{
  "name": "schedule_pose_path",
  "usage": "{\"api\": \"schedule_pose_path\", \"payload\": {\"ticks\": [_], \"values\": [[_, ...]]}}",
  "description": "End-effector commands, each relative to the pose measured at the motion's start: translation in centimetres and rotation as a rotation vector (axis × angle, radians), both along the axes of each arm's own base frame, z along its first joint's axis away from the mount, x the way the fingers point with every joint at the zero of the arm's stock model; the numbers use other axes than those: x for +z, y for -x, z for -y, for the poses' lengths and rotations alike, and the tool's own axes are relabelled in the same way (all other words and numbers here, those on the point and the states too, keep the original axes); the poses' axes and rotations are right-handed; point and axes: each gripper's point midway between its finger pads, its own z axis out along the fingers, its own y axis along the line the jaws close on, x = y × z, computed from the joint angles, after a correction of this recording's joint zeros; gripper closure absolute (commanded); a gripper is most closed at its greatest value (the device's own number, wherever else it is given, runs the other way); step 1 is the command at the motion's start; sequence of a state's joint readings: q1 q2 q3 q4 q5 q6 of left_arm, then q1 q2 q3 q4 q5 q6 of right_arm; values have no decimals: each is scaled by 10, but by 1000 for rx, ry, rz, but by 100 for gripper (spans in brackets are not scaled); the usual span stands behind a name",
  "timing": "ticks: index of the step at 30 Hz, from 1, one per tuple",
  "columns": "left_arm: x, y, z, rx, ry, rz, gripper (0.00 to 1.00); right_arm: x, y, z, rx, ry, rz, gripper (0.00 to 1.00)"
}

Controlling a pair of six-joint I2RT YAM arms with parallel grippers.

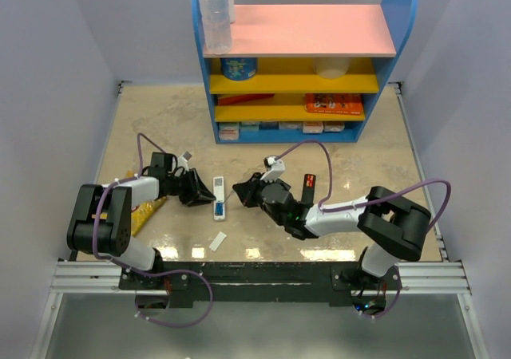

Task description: Unload the batteries from the remote control

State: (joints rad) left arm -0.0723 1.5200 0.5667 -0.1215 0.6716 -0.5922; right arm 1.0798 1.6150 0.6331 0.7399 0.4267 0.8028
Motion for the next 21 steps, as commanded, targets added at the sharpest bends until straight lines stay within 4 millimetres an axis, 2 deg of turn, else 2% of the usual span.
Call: {"api": "schedule_pose_path", "payload": {"ticks": [1, 12, 16, 21], "values": [[12, -14, -4, 26, -25, 41, 66, 30, -12, -7, -23, -42, 52, 100], [18, -22, -10, 29, -70, 59, 62, 31, -15, -17, -7, -49, 50, 100], [26, -34, -21, 52, -145, 90, 60, 32, -15, -19, -3, -45, 51, 100], [18, -38, -44, 99, -291, 83, 59, 33, -13, -16, -3, -47, 49, 100]]}}
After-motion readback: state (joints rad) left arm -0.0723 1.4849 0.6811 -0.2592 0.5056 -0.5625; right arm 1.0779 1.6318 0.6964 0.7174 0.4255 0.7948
